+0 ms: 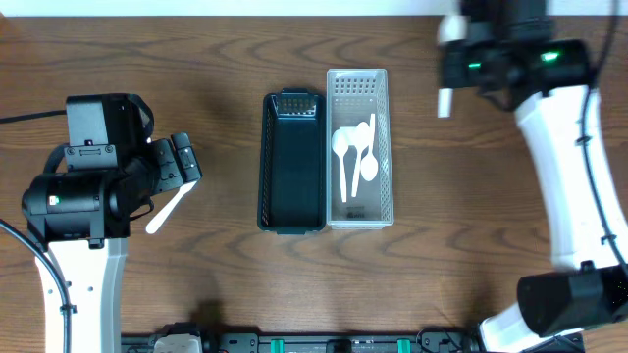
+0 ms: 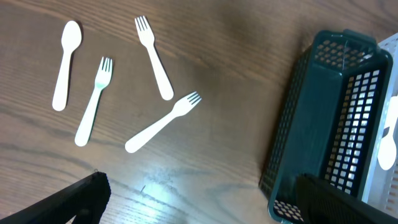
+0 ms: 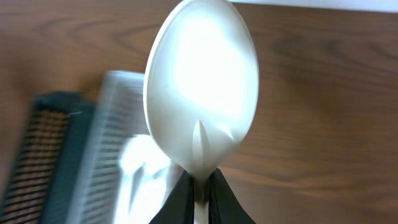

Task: Pack container
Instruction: 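Place the third spoon into the white basket and open the gripper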

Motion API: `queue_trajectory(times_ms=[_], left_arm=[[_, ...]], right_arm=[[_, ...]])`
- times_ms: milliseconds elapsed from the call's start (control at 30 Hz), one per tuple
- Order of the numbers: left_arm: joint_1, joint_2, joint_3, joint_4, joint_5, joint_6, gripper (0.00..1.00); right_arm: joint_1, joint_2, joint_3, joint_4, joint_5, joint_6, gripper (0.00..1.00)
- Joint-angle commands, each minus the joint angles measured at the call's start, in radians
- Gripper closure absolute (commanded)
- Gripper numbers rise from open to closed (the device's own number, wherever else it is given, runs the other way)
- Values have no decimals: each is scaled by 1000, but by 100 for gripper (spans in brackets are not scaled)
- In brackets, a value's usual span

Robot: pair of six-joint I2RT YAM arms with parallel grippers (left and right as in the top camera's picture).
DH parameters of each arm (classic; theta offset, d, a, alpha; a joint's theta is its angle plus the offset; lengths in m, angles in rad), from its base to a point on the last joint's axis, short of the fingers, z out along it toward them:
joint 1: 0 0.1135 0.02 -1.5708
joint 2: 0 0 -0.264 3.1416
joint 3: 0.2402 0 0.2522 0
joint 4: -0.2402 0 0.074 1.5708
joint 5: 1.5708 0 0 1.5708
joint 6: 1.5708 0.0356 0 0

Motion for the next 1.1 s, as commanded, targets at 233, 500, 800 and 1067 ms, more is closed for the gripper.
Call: queue_trajectory(times_ms=[233, 500, 800, 1067], left_arm=[[4, 3, 10, -55, -11, 5, 2], [4, 3, 10, -56, -11, 6, 2], [4, -3, 12, -56, -12, 60, 2], [19, -25, 171, -92, -141, 59, 2]], right_arm=[[229, 294, -23, -34, 80, 239, 99], [314, 442, -23, -62, 79, 230, 97], [298, 401, 33, -72, 80, 117, 42], [164, 288, 237, -226, 80, -88, 13]])
